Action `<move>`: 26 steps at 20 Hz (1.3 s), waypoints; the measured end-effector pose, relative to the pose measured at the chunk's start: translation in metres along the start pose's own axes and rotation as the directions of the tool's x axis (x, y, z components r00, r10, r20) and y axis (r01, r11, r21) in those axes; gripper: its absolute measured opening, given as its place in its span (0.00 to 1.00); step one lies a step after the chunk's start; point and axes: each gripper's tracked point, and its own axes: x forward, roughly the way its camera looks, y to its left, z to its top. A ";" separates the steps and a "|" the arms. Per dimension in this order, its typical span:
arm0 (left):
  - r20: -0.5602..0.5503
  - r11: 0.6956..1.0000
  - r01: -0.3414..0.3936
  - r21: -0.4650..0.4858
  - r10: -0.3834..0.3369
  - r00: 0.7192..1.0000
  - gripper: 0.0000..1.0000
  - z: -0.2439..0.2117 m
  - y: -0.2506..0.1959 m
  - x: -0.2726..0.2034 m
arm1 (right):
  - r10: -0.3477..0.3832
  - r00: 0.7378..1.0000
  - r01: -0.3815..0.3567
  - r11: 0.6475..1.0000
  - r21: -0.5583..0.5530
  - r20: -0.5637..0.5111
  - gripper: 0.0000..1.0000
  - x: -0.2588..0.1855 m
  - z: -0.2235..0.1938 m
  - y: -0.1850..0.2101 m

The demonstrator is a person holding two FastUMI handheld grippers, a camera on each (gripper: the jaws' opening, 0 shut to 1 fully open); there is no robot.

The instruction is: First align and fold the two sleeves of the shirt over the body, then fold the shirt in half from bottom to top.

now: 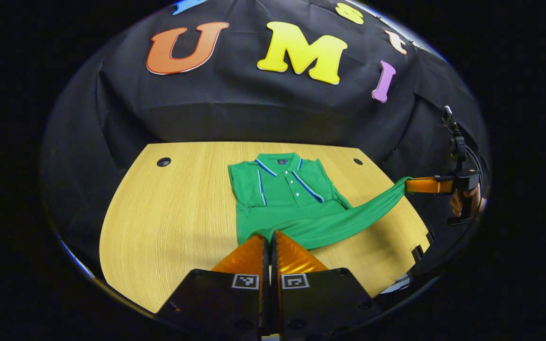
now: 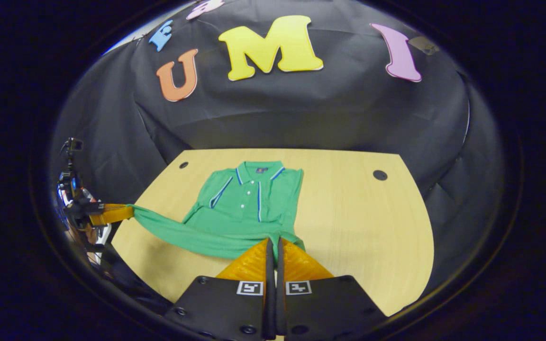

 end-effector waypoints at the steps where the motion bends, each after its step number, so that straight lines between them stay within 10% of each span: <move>1: 0.013 1.000 0.008 -0.023 -0.007 1.000 0.03 0.011 0.002 0.004 | 0.000 1.000 0.000 1.000 -0.005 0.012 0.03 0.004 0.010 0.002; 16: 0.169 1.000 0.018 -0.024 -0.014 0.985 0.03 0.155 0.034 0.084 | -0.025 0.993 0.031 0.998 -0.046 0.115 0.02 0.068 0.122 0.001; 26: 0.141 0.998 -0.006 -0.060 0.015 0.990 0.07 0.166 0.063 0.175 | -0.062 0.992 0.068 0.996 -0.053 0.107 0.02 0.165 0.141 -0.021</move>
